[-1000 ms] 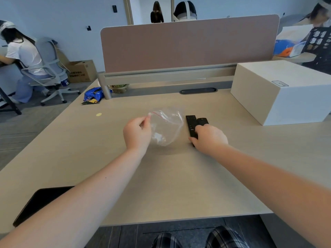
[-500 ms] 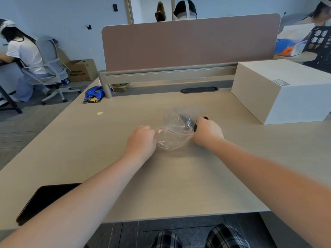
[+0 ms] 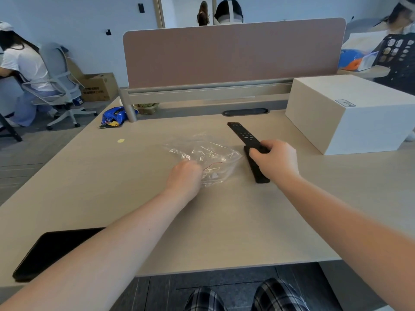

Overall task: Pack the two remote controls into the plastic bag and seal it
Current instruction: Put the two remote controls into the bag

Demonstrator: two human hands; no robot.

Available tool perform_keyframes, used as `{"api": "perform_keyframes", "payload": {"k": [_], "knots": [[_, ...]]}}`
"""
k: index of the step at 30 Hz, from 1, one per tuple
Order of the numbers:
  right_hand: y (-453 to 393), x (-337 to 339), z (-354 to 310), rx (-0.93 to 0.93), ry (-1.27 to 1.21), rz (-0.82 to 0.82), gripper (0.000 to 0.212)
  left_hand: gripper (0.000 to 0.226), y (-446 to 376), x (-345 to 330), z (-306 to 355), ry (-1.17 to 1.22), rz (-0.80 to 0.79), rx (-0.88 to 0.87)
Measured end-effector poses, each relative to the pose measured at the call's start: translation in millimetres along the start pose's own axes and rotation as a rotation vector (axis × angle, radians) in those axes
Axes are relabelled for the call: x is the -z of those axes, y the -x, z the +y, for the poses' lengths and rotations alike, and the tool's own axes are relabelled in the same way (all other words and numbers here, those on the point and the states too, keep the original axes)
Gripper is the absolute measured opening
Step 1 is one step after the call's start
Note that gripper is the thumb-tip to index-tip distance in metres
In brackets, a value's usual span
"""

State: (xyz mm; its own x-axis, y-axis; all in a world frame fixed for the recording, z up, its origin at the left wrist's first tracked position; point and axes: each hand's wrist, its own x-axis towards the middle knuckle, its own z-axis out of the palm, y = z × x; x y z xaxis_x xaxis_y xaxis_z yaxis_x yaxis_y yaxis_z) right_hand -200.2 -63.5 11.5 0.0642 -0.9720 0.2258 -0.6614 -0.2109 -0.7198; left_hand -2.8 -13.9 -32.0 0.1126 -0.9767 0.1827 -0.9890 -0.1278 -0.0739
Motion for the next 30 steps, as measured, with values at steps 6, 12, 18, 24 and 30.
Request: {"api": "perform_keyframes", "payload": {"k": [6,12,18,24,30], "knots": [[56.4,14.2,0.1,0.004,-0.152,-0.088,0.034,0.024,-9.0,0.7,-2.2,0.205,0.051,0.185],[94.6,11.5,12.8,0.064,-0.123,-0.254,0.029,0.025,-10.6,5.7,0.1,0.327,0.111,0.281],[89.9,-4.5,12.5,0.093,-0.07,-0.204,0.036,0.027,-2.5,9.8,21.0,0.306,0.159,0.069],[63.8,-40.7,-2.0,0.125,0.002,-0.14,0.024,0.019,4.0,10.8,32.9,0.223,0.133,-0.085],[34.9,-69.5,-13.2,0.154,0.114,-0.174,0.015,0.019,9.9,10.8,26.8,0.245,0.122,-0.119]]}}
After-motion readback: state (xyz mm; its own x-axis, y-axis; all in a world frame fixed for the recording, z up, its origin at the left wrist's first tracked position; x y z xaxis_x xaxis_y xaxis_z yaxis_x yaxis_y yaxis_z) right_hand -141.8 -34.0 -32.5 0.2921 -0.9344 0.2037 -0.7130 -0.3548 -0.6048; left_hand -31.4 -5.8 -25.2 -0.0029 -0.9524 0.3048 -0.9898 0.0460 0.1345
